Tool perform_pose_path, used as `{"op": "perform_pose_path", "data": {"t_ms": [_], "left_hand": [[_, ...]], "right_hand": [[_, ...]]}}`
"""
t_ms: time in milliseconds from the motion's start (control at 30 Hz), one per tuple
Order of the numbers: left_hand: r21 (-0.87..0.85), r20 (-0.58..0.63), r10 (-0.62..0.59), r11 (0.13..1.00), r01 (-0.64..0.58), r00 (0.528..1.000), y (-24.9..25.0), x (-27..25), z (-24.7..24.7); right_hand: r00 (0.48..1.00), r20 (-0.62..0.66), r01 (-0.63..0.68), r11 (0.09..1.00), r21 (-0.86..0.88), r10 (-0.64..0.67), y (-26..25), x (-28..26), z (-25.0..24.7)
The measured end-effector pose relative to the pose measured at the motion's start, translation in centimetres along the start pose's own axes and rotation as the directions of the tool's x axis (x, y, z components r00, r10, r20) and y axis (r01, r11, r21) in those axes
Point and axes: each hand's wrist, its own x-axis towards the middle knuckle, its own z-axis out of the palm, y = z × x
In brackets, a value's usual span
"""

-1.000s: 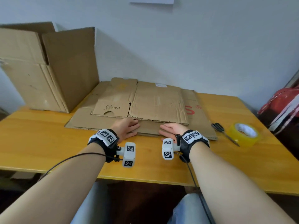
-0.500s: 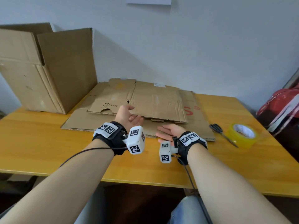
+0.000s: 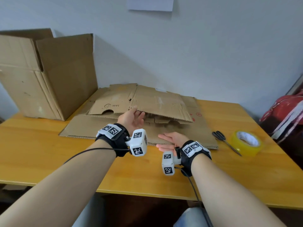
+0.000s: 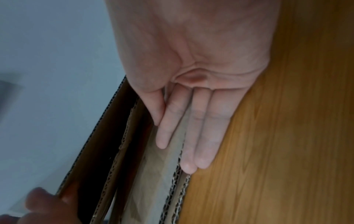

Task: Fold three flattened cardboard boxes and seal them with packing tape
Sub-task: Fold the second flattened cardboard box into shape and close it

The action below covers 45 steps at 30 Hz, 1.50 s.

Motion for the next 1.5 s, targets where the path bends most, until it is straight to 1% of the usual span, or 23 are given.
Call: {"op": "perform_pose_path", "data": {"t_ms": [133,233,300,433,500,567,633,700,733,800,833,867,933,1000,1033,1067,1100,1167,1233,1333,1367,1433,1500], "left_hand": [[0.166,-0.071,0.058,0.985,-0.046,0.996,1.1,0.3,-0.6],[0.163,-0.090,0.118,0.981,-0.103,0.989,2.4,0.5,-1.3],[0.141,-0.090,0.181,0.976,-0.168,0.979,3.4,-0.1,-1.7],[0.130,-0.031,0.286,0.951,-0.280,0.958,5.8,-2.3,-1.7],[0.118,-0.012,0.322,0.940,-0.319,0.947,7.1,-3.3,-1.5],[0.111,-0.020,0.353,0.930,-0.349,0.935,8.0,-4.2,-1.2],[0.106,-0.026,0.373,0.924,-0.368,0.927,8.5,-4.9,-0.9],[0.114,-0.032,0.385,0.918,-0.380,0.922,8.8,-5.6,-0.6],[0.116,-0.027,0.391,0.915,-0.386,0.920,8.9,-6.0,-0.5],[0.122,-0.009,0.407,0.907,-0.403,0.913,9.1,-6.7,-0.2],[0.131,-0.006,0.419,0.900,-0.415,0.908,9.1,-7.0,-0.1],[0.145,-0.002,0.433,0.892,-0.428,0.902,9.1,-7.3,-0.1],[0.180,0.011,0.470,0.867,-0.464,0.883,9.0,-7.8,0.0],[0.247,0.034,0.511,0.828,-0.503,0.859,8.7,-8.4,0.3],[0.280,0.058,0.533,0.803,-0.526,0.844,8.5,-8.8,0.4],[0.309,0.092,0.550,0.777,-0.549,0.830,8.3,-9.3,0.6],[0.334,0.134,0.561,0.751,-0.570,0.817,8.0,-9.8,0.8],[0.379,0.239,0.569,0.692,-0.615,0.787,7.5,-10.7,1.1],[0.421,0.348,0.581,0.604,-0.677,0.736,7.0,-11.6,1.3],[0.480,0.474,0.593,0.445,-0.756,0.651,6.4,-12.5,1.5],[0.490,0.515,0.583,0.402,-0.774,0.629,6.4,-12.7,1.5],[0.497,0.582,0.540,0.356,-0.791,0.608,6.3,-13.1,1.3],[0.472,0.616,0.516,0.364,-0.803,0.595,6.5,-13.5,1.1]], "right_hand": [[1.000,0.000,-0.005,1.000,-0.019,0.005,-0.3,-0.1,0.2],[1.000,0.010,-0.001,0.999,-0.038,0.002,-0.4,-0.1,0.0],[1.000,0.028,0.009,0.999,-0.052,-0.008,-0.1,-0.2,0.2],[0.999,0.004,0.047,0.997,-0.063,-0.047,0.2,-1.6,0.2],[0.997,-0.046,0.056,0.995,-0.078,-0.060,-0.6,-2.8,0.0],[0.981,-0.165,0.092,0.993,-0.074,-0.103,-1.9,-4.2,-0.3],[0.945,-0.264,0.201,0.980,-0.004,-0.195,-3.6,-5.5,-0.5],[0.876,-0.350,0.349,0.937,-0.017,-0.332,-5.4,-6.6,-0.3],[0.820,-0.397,0.424,0.903,-0.063,-0.413,-6.1,-7.3,-0.2],[0.675,-0.455,0.567,0.803,-0.184,-0.581,-7.5,-8.7,0.4],[0.620,-0.443,0.612,0.752,-0.243,-0.648,-7.9,-9.5,0.8],[0.585,-0.413,0.638,0.710,-0.298,-0.699,-8.4,-10.1,1.2],[0.552,-0.327,0.635,0.641,-0.431,-0.767,-8.9,-11.2,2.1],[0.565,-0.221,0.579,0.573,-0.580,-0.795,-9.1,-12.0,3.0],[0.594,-0.160,0.552,0.545,-0.631,-0.788,-9.1,-12.4,3.5],[0.630,-0.104,0.535,0.528,-0.660,-0.769,-8.9,-12.5,4.0],[0.683,-0.058,0.513,0.534,-0.671,-0.728,-8.7,-12.8,4.6],[0.765,0.002,0.481,0.569,-0.666,-0.644,-8.2,-12.8,5.8],[0.801,-0.001,0.440,0.590,-0.677,-0.599,-7.7,-13.0,7.2],[0.824,-0.065,0.324,0.562,-0.761,-0.563,-7.6,-12.5,8.4],[0.836,-0.092,0.287,0.575,-0.766,-0.541,-7.5,-12.5,8.6],[0.845,-0.101,0.280,0.596,-0.752,-0.525,-7.3,-12.8,8.6],[0.853,-0.100,0.276,0.606,-0.746,-0.512,-7.1,-12.9,8.1]]}}
